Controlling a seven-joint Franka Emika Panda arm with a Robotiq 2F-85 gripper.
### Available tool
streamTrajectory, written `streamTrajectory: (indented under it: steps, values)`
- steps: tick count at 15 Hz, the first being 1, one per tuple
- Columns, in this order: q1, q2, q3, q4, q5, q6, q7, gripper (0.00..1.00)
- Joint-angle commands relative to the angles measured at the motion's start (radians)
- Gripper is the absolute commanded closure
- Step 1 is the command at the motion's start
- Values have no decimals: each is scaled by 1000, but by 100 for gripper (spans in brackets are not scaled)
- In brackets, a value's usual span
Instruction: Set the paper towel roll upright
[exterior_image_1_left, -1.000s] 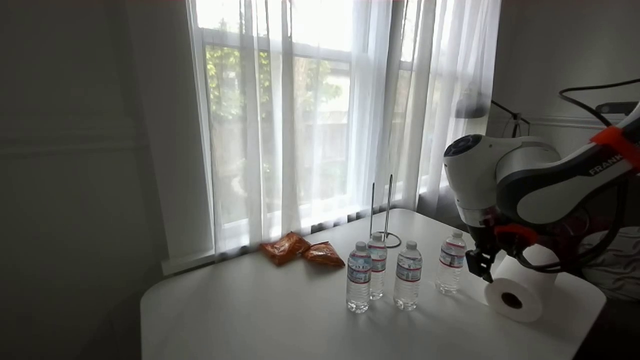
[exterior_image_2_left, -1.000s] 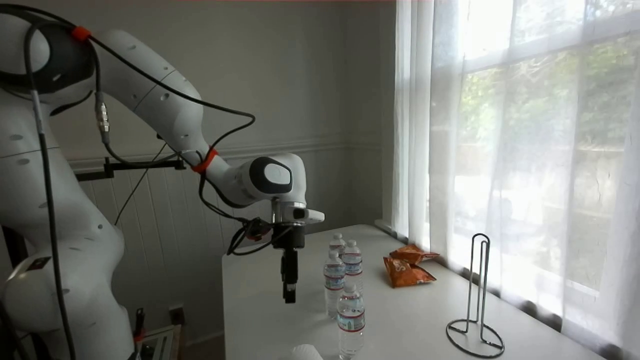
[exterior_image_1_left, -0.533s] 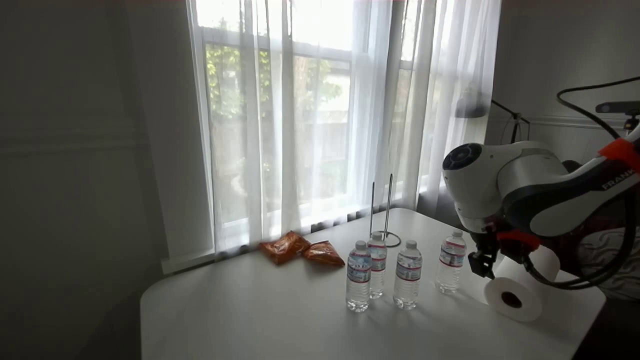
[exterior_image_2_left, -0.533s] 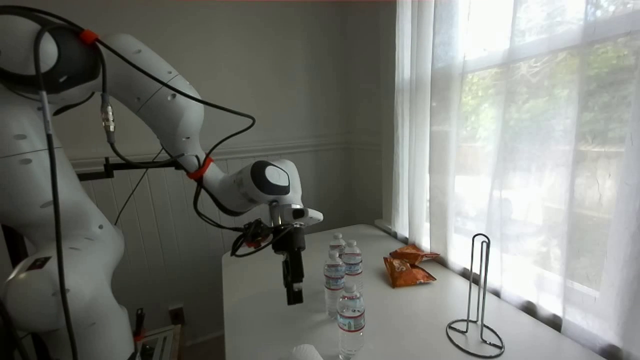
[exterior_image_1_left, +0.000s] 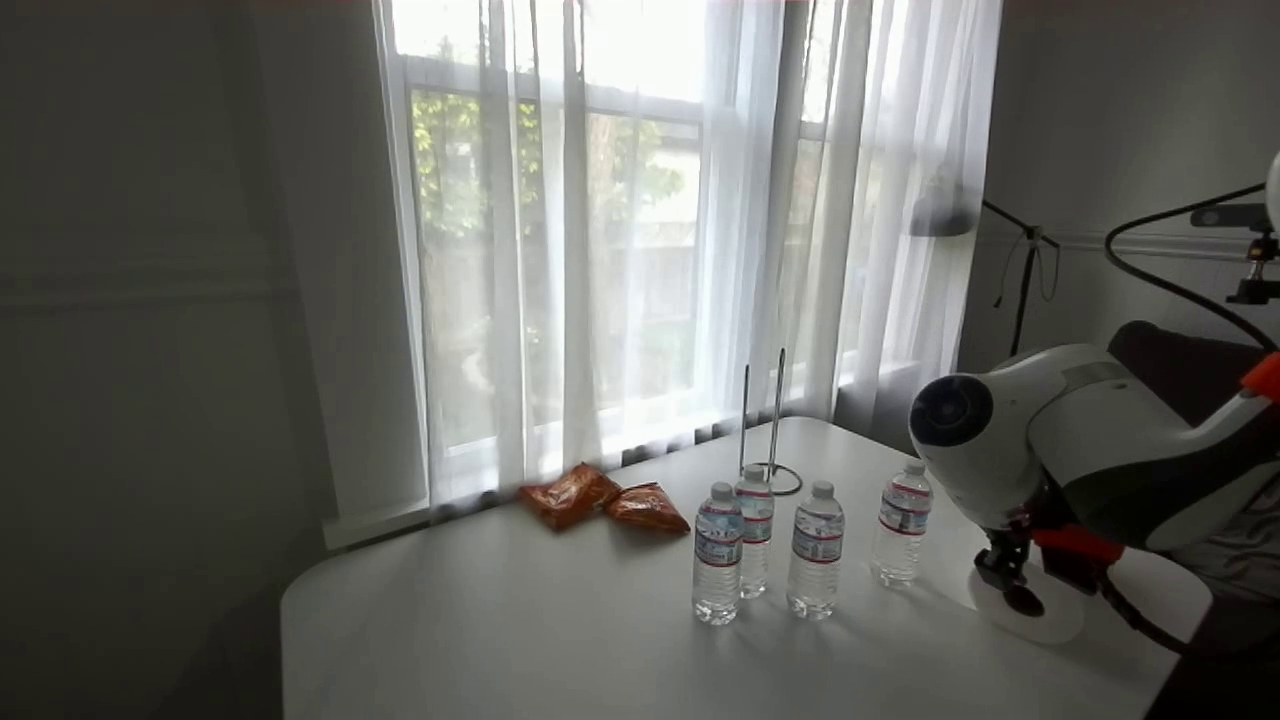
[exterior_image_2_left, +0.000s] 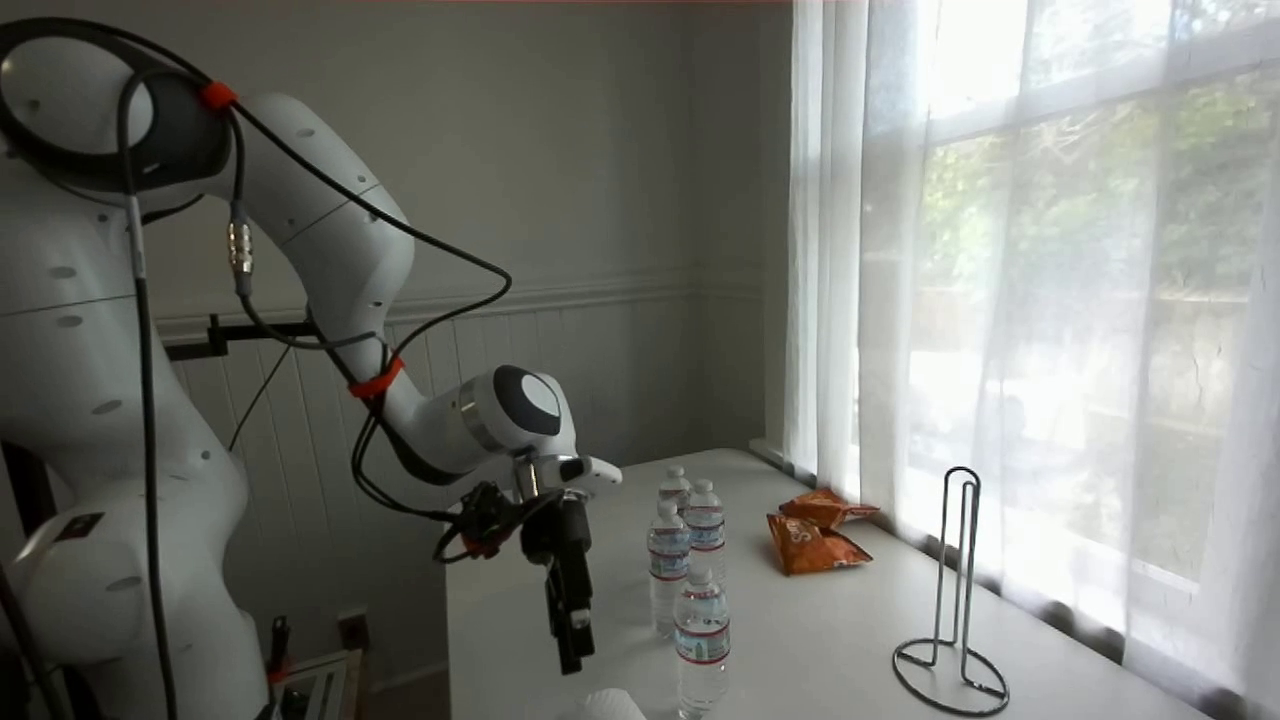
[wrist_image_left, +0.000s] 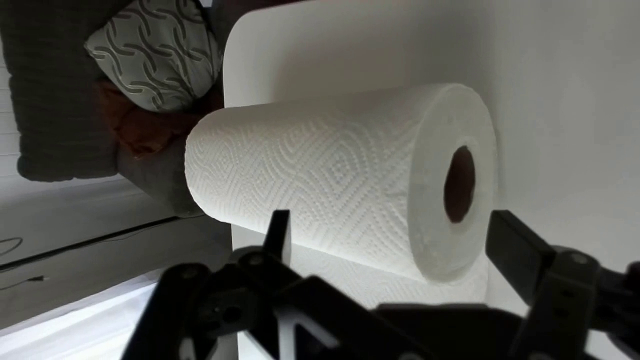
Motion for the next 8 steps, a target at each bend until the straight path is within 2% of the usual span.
streamTrajectory:
  steps: [1,3,8]
  values:
    - [18,32,-10,-35,-95,12,104,0]
    - [18,52,-15,-43,-160,20,164,0]
    - [32,130,-23,-31,-216,50,273,0]
